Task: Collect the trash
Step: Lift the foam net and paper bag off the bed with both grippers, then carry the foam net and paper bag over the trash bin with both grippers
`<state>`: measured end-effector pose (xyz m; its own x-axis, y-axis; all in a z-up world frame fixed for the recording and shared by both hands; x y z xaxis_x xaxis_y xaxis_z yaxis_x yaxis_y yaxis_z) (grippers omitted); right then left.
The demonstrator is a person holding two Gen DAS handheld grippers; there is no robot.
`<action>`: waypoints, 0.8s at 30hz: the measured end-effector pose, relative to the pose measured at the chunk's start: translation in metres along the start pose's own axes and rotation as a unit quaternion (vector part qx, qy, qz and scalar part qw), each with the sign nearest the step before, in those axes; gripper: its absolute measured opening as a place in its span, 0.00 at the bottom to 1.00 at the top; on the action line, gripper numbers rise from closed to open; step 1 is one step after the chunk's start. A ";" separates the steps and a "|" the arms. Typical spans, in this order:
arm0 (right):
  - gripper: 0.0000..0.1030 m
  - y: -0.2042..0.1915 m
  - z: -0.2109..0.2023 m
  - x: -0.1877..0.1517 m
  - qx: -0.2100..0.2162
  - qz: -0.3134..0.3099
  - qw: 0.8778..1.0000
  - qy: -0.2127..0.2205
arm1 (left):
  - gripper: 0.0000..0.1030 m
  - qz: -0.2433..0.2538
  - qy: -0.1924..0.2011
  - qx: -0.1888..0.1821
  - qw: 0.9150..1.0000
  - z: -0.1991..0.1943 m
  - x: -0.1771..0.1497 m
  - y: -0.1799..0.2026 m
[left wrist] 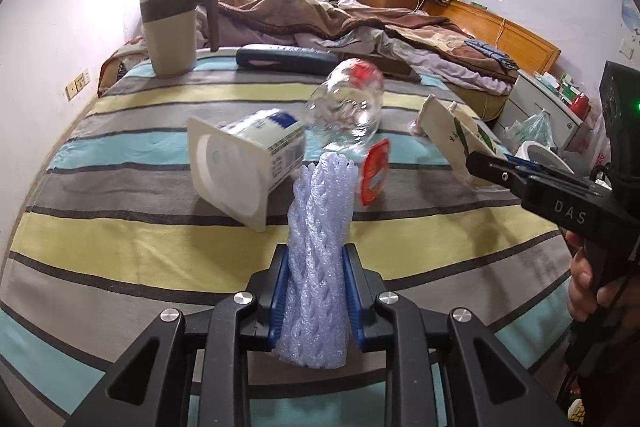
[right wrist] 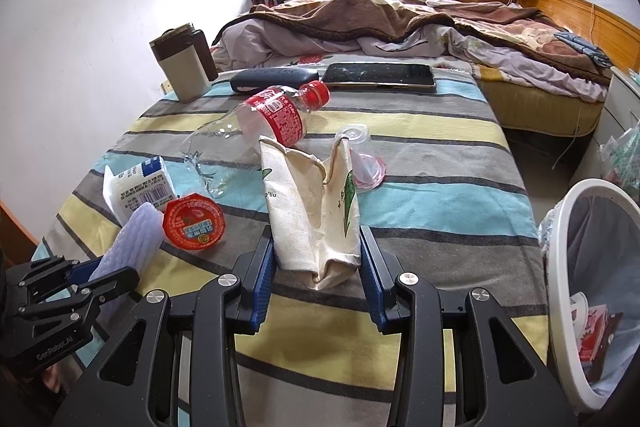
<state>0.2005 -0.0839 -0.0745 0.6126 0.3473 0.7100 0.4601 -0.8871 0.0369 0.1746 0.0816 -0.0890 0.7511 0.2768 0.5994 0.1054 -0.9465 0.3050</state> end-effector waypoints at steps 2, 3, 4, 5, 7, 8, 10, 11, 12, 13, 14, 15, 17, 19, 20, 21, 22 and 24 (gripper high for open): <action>0.40 0.001 -0.005 -0.001 0.001 0.003 1.000 0.004 | 0.25 0.002 0.005 -0.004 1.000 -0.005 0.000 0.006; 0.40 0.002 -0.007 -0.002 0.001 0.005 1.000 0.006 | 0.25 0.005 0.007 -0.006 1.000 -0.007 0.000 0.009; 0.40 0.003 -0.009 -0.002 0.000 0.006 1.000 0.008 | 0.25 0.008 0.011 -0.009 1.000 -0.010 0.001 0.014; 0.40 0.004 -0.012 -0.002 0.000 0.007 1.000 0.011 | 0.25 0.010 0.014 -0.011 1.000 -0.012 0.001 0.017; 0.40 0.006 -0.017 -0.003 -0.002 0.009 1.000 0.015 | 0.25 0.013 0.019 -0.015 1.000 -0.017 0.002 0.023; 0.40 0.008 -0.021 -0.004 -0.003 0.011 1.000 0.018 | 0.25 0.015 0.023 -0.015 1.000 -0.019 0.003 0.026; 0.40 0.011 -0.026 -0.005 -0.005 0.013 1.000 0.022 | 0.25 0.020 0.029 -0.020 0.999 -0.024 0.006 0.036; 0.40 0.013 -0.029 -0.006 -0.007 0.015 1.000 0.026 | 0.25 0.021 0.032 -0.022 0.999 -0.025 0.007 0.040; 0.40 0.015 -0.032 -0.006 -0.010 0.016 0.999 0.028 | 0.25 0.024 0.033 -0.025 0.999 -0.027 0.008 0.045; 0.40 0.016 -0.034 -0.006 -0.012 0.017 0.999 0.029 | 0.25 0.029 0.037 -0.028 0.998 -0.030 0.009 0.051; 0.40 0.019 -0.038 -0.007 -0.017 0.018 0.999 0.032 | 0.25 0.032 0.040 -0.029 0.998 -0.031 0.011 0.055; 0.40 0.021 -0.041 -0.008 -0.021 0.018 0.999 0.033 | 0.25 0.037 0.042 -0.031 0.998 -0.033 0.012 0.061; 0.40 0.026 -0.045 -0.009 -0.027 0.021 0.999 0.035 | 0.25 0.043 0.045 -0.037 0.997 -0.035 0.013 0.073; 0.40 0.032 -0.051 -0.011 -0.033 0.025 0.998 0.039 | 0.25 0.051 0.046 -0.044 0.997 -0.035 0.013 0.084; 0.40 0.036 -0.055 -0.012 -0.038 0.028 0.998 0.041 | 0.25 0.054 0.046 -0.047 0.996 -0.035 0.013 0.090; 0.40 0.039 -0.058 -0.013 -0.041 0.030 0.998 0.043 | 0.25 0.056 0.045 -0.050 0.996 -0.035 0.013 0.095; 0.40 0.042 -0.061 -0.014 -0.045 0.032 0.997 0.044 | 0.25 0.059 0.044 -0.053 0.996 -0.034 0.013 0.100; 0.40 0.049 -0.066 -0.017 -0.053 0.037 0.997 0.047 | 0.25 0.065 0.044 -0.060 0.995 -0.034 0.012 0.113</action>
<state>0.1708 -0.1535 -0.0382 0.5774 0.2540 0.7759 0.3424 -0.9381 0.0522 0.1736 -0.0166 -0.0222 0.6927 0.1712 0.7007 -0.0720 -0.9502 0.3033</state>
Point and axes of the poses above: each gripper's, at about its wrist camera, not at the fingertips, and z roughly the way its jaws point, y to its right, x to its top, the point moved 7 cm from there along z, roughly the way its jaws point, and after that the axes turned 15 degrees about -z, right-handed, at the moved point
